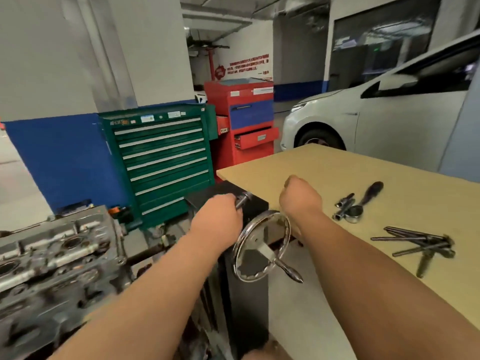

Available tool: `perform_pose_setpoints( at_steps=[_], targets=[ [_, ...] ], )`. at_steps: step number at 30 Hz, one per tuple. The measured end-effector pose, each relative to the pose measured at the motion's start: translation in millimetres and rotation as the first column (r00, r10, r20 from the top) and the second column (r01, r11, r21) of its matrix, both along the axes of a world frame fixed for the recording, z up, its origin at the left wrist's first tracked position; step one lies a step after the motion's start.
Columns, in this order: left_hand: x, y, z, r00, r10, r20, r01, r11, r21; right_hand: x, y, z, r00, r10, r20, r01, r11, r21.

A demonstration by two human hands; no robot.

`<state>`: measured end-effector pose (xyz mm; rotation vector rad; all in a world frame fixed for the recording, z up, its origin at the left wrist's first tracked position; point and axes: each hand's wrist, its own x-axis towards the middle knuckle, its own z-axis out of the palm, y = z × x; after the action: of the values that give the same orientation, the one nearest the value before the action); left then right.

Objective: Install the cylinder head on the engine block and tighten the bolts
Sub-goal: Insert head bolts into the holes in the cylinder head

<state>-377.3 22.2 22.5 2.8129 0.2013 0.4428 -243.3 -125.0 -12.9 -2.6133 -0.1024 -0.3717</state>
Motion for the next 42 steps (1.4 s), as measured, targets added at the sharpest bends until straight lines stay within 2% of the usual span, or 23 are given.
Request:
perform_pose_setpoints(
  at_steps=[2, 6, 9, 12, 14, 19, 22, 24, 26, 28, 30, 32, 33, 36, 37, 39, 42],
  targets=[
    [16, -21, -11, 0.999, -0.036, -0.041, 0.036, 0.999, 0.006, 16, -28, -9, 0.995, -0.082, -0.053, 0.081, 0.997, -0.015],
    [42, -41, -30, 0.996, -0.064, -0.063, 0.066, 0.997, 0.027, 54, -72, -29, 0.977, -0.185, -0.102, 0.151, 0.950, -0.275],
    [56, -38, -37, 0.998, -0.044, -0.039, 0.043, 0.999, -0.019, 87, -95, -33, 0.945, -0.280, -0.171, 0.188, 0.890, -0.415],
    [61, -30, -42, 1.000, -0.026, 0.000, 0.026, 0.998, -0.065, 110, -107, -43, 0.877, -0.363, -0.314, 0.124, 0.804, -0.582],
    [63, -24, -45, 1.000, -0.011, 0.015, 0.012, 0.997, -0.076, 117, -104, -50, 0.892, -0.337, -0.300, 0.092, 0.787, -0.610],
    [65, -15, -46, 0.999, 0.010, 0.030, -0.007, 0.995, -0.097, 120, -77, -61, 0.977, -0.155, -0.149, 0.074, 0.894, -0.441],
    [63, -14, -44, 0.999, 0.009, 0.038, -0.005, 0.996, -0.094, 118, -72, -63, 0.964, -0.176, -0.197, 0.102, 0.936, -0.338],
    [60, -11, -38, 0.999, 0.012, 0.044, -0.007, 0.994, -0.108, 111, -69, -65, 0.954, -0.171, -0.246, 0.067, 0.922, -0.381],
    [55, -6, -28, 0.997, 0.020, 0.071, -0.010, 0.992, -0.129, 103, -66, -63, 0.971, -0.136, -0.198, 0.050, 0.920, -0.388],
    [46, 1, -11, 0.993, 0.028, 0.116, -0.011, 0.989, -0.148, 96, -59, -47, 0.990, -0.080, -0.116, 0.054, 0.976, -0.210],
    [32, 15, 11, 0.987, 0.047, 0.156, -0.019, 0.984, -0.179, 81, -38, -14, 0.997, 0.074, -0.001, -0.074, 0.997, 0.015],
    [11, 38, 31, 0.973, 0.110, 0.202, -0.063, 0.972, -0.227, 53, -5, 27, 0.943, 0.323, 0.083, -0.332, 0.931, 0.154],
    [-3, 54, 39, 0.958, 0.163, 0.235, -0.100, 0.961, -0.259, 33, 14, 47, 0.882, 0.459, 0.101, -0.470, 0.859, 0.203],
    [-50, 108, 48, 0.874, 0.365, 0.320, -0.224, 0.888, -0.401, -32, 76, 92, 0.611, 0.788, 0.077, -0.786, 0.592, 0.179],
    [-66, 124, 45, 0.846, 0.422, 0.325, -0.249, 0.853, -0.459, -52, 97, 101, 0.529, 0.847, 0.058, -0.841, 0.513, 0.175],
    [-98, 152, 36, 0.801, 0.515, 0.306, -0.291, 0.781, -0.553, -87, 140, 112, 0.422, 0.907, 0.019, -0.899, 0.415, 0.142],
    [-124, 174, 18, 0.783, 0.566, 0.257, -0.310, 0.714, -0.628, -118, 183, 117, 0.367, 0.930, -0.025, -0.926, 0.368, 0.079]
  ],
)
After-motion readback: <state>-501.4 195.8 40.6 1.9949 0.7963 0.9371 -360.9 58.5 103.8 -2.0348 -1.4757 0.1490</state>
